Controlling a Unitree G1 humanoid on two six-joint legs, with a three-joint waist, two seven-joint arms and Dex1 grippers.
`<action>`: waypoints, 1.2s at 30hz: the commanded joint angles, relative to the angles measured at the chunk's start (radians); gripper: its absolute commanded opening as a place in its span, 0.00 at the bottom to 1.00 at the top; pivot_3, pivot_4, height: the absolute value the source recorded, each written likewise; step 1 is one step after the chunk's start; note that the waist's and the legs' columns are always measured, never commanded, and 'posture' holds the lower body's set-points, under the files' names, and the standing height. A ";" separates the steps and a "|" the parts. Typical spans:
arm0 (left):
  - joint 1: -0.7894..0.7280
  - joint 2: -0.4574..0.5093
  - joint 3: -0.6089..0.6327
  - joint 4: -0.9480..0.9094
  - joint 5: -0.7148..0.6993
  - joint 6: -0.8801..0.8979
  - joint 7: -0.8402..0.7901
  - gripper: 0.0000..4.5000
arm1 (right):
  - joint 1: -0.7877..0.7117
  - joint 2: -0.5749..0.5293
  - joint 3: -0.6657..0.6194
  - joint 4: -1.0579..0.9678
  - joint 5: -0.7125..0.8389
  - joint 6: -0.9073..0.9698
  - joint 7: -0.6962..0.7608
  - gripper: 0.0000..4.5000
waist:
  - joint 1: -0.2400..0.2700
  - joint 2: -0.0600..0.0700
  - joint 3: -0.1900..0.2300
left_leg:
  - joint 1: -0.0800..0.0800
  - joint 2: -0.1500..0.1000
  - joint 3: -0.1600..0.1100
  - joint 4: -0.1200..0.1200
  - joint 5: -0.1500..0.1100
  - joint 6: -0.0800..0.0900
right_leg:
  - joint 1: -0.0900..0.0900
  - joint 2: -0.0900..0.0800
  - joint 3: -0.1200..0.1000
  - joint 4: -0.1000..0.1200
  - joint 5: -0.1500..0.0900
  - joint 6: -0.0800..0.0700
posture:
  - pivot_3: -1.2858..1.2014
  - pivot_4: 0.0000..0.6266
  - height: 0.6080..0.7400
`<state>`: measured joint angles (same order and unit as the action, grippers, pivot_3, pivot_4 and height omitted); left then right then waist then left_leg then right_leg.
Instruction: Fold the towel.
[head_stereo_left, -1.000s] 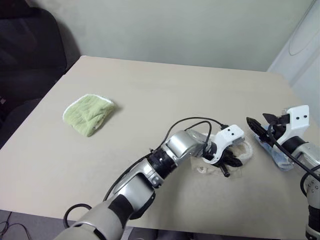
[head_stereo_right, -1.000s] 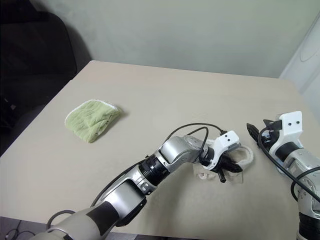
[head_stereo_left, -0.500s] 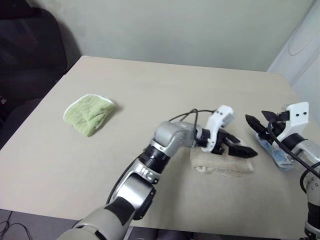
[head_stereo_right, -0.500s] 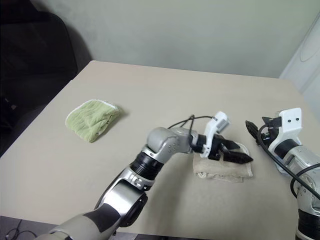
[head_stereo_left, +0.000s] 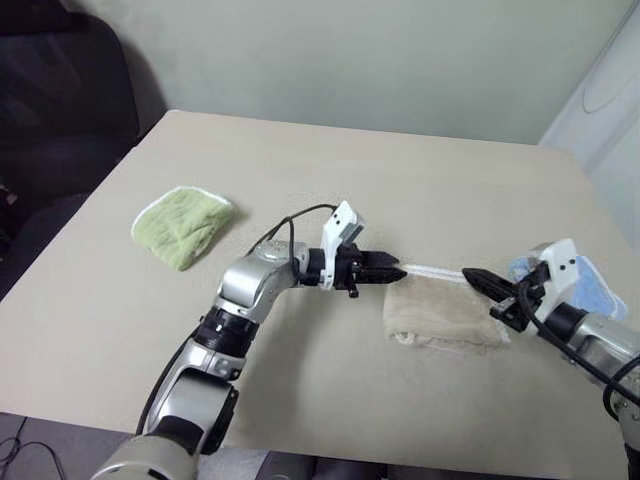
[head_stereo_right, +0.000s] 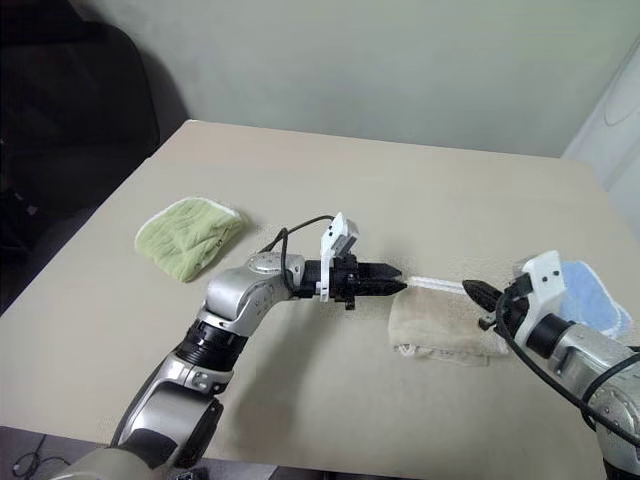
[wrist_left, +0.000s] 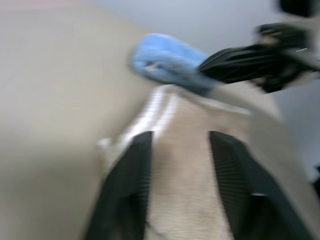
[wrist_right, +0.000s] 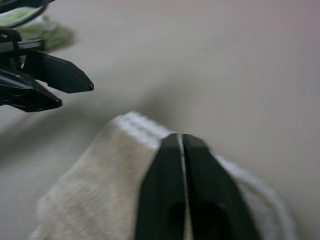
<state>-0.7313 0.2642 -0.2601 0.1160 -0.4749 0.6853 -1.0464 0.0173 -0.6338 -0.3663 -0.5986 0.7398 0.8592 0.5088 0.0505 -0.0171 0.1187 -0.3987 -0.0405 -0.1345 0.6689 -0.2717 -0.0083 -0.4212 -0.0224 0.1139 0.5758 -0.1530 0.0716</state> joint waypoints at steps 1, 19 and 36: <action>-0.013 -0.017 -0.065 -0.061 0.030 -0.062 -0.046 0.08 | 0.017 -0.015 0.006 -0.044 0.022 -0.006 0.016 0.00 | 0.001 0.000 0.000 | -0.001 0.000 0.000 0.000 0.000 -0.001 | 0.000 0.000 0.000 0.000 0.000 -0.001 | 0.52 0.24 1.00; -0.027 -0.171 -0.167 0.357 0.284 -0.239 0.021 0.08 | 0.150 0.043 0.201 0.176 -0.204 -0.201 0.030 0.00 | -0.003 0.001 -0.004 | 0.002 0.000 0.001 0.002 -0.001 -0.001 | 0.003 -0.001 0.000 -0.001 0.003 0.002 | 0.52 0.24 1.00; 0.038 0.010 0.241 0.038 -0.113 0.278 0.130 0.29 | 0.078 -0.073 -0.068 0.039 0.007 -0.090 0.045 0.28 | -0.005 0.002 -0.004 | -0.001 0.001 0.003 0.001 0.001 0.001 | -0.002 0.000 0.000 0.000 0.003 0.002 | 0.52 0.24 1.00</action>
<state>-0.6887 0.2751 -0.0338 0.1645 -0.5639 0.9396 -0.9263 0.1108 -0.6948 -0.3937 -0.5457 0.7021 0.7566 0.5408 0.0453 -0.0151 0.1152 -0.3997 -0.0394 -0.1320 0.6703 -0.2704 -0.0073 -0.4231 -0.0227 0.1138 0.5759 -0.1499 0.0733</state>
